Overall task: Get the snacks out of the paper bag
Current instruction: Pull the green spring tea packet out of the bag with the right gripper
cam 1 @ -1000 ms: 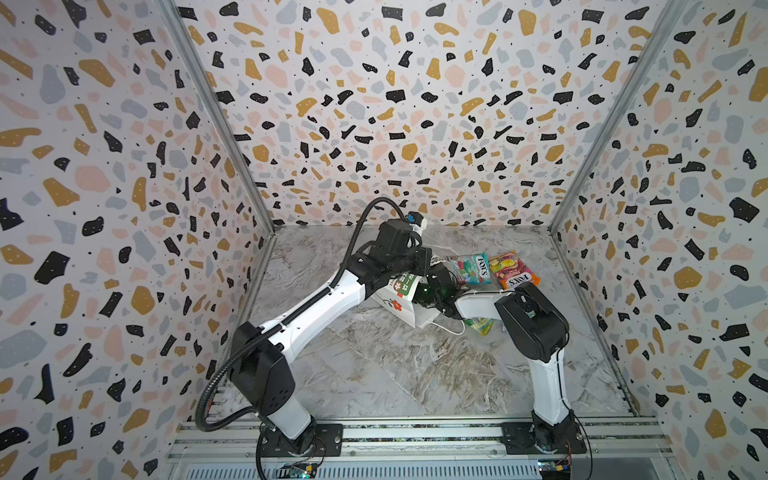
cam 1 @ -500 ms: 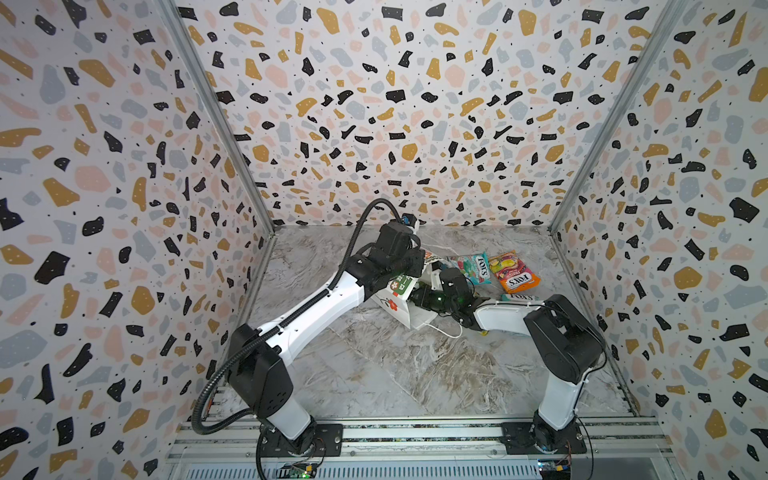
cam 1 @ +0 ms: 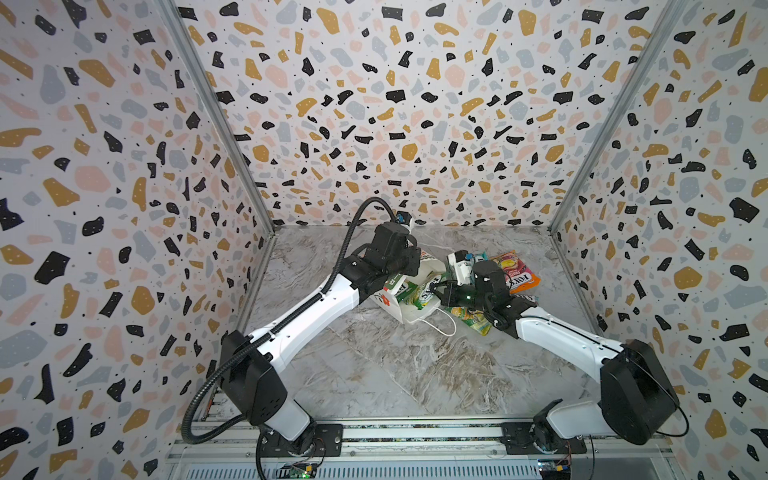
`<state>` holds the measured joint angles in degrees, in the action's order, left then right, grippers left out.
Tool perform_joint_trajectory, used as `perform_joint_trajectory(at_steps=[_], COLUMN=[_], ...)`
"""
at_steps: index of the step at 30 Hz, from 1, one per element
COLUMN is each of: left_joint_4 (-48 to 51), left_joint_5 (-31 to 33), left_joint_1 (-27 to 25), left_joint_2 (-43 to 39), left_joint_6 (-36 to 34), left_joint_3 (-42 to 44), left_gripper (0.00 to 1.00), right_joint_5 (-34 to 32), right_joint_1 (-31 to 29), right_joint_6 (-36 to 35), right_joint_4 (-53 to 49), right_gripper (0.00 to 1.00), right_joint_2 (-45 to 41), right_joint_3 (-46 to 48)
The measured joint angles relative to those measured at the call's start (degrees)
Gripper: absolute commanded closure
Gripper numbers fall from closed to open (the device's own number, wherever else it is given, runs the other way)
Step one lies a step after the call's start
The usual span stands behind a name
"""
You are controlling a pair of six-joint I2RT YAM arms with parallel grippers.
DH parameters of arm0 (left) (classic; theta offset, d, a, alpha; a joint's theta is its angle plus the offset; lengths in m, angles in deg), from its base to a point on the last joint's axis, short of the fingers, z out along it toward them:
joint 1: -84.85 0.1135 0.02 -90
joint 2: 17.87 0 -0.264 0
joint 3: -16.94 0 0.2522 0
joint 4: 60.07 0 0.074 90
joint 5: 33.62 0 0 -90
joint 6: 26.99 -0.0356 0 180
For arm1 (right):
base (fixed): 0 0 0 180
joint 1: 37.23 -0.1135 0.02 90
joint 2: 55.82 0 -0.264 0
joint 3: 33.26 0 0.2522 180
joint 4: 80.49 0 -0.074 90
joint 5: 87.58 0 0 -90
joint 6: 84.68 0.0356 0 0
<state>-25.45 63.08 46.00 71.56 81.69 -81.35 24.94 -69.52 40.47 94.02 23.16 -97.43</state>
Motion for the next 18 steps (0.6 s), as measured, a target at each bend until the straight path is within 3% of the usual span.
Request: perform_joint_trajectory(at_steps=[7, 18], left_joint_4=[-0.52, -2.01], left_joint_5=[0.28, 1.86], left_joint_1=[0.00, 0.00], left_joint_2=[-0.11, -0.35], left_joint_6=[0.20, 1.09], left_joint_3=[0.59, 1.42], left_gripper=[1.00, 1.00], right_joint_5=[5.16, 7.13], right_joint_1=[0.83, 0.85], right_joint_6=[-5.07, -12.26], right_joint_4=[-8.81, -21.94], right_gripper=[1.00, 1.00], right_joint_2=[-5.35, -14.99], right_joint_3=[-0.83, -8.17])
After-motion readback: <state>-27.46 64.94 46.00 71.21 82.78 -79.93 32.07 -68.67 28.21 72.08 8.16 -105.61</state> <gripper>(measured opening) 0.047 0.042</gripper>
